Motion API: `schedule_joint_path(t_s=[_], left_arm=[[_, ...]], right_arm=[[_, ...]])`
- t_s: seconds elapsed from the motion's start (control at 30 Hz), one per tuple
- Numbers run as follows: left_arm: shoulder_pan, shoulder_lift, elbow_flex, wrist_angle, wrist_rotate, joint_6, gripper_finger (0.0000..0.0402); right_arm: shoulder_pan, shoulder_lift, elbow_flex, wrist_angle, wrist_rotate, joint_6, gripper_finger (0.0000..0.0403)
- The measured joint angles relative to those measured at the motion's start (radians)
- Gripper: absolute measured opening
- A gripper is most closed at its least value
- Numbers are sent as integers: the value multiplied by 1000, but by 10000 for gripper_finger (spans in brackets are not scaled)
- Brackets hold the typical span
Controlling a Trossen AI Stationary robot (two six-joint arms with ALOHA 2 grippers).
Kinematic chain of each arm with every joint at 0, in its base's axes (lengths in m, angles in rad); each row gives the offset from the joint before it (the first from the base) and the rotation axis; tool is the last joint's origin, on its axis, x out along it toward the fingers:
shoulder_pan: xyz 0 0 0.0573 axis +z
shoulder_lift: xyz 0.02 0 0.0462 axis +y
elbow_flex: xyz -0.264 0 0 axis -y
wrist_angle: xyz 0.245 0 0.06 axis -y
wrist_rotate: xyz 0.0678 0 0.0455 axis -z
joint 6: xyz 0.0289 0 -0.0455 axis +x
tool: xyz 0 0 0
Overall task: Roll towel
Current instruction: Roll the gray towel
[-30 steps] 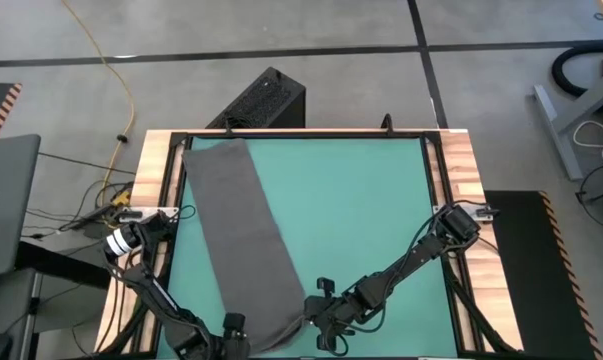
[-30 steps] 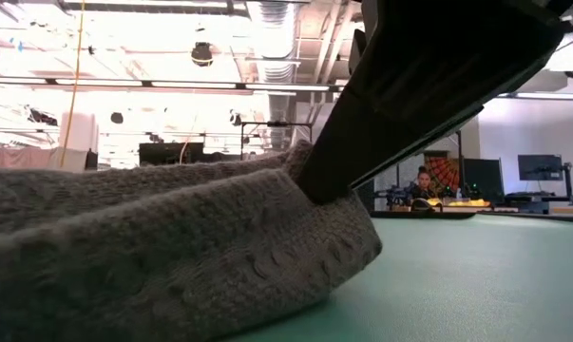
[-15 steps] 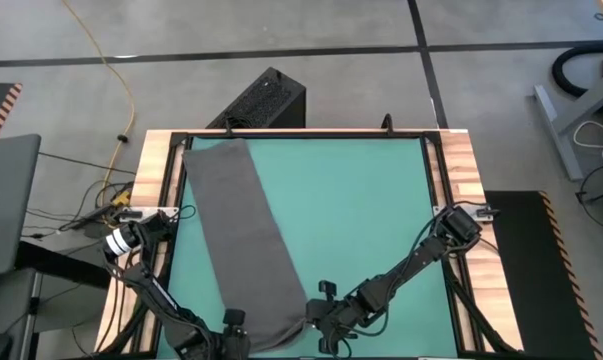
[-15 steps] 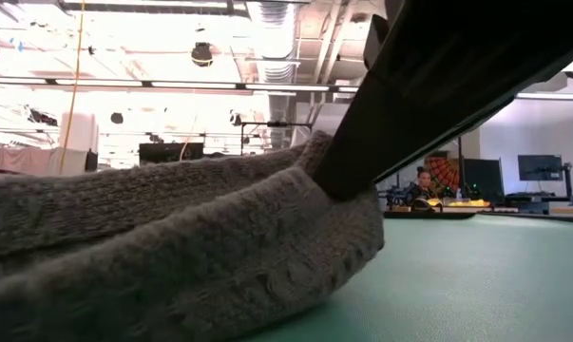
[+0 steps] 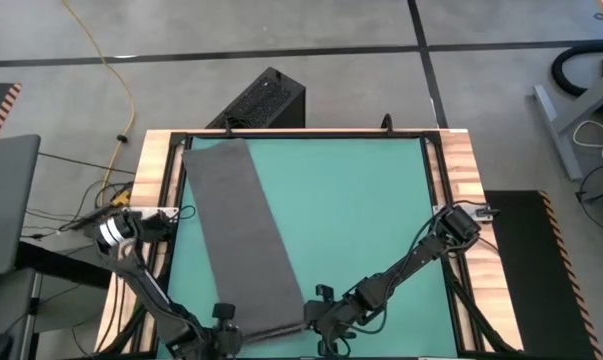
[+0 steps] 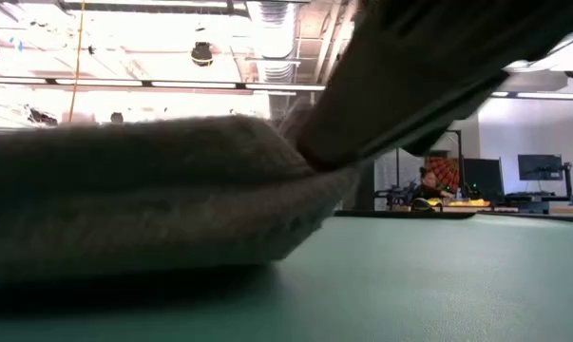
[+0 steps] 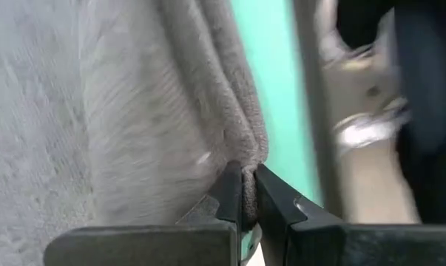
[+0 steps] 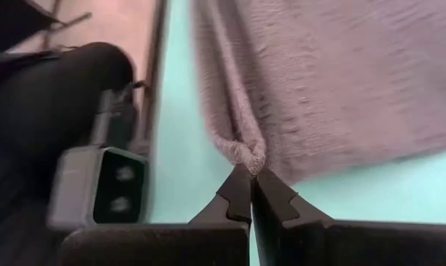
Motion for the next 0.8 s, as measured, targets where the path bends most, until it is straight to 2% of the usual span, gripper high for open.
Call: schedule_joint_path(t_s=[0.17,0.4,0.5,0.6,0.7,0.8], left_arm=[[2,-44,4,-10,37,-74,2],[20,-33,1,187,166,-102,1],[18,-35,3,279,173,-89,1],[19,-36,0,285,170,-96,1],[18,-37,-49,331,166,-119,1],[18,-37,-137,450,165,-166,0]], right_arm=[[-30,0,-2,58,-2,10,17],[-49,0,-2,79,-32,18,17],[-47,0,-2,93,-84,19,17],[-47,0,-2,96,-89,27,17],[-54,1,-2,109,-87,27,17],[-69,3,-2,119,-83,50,17]])
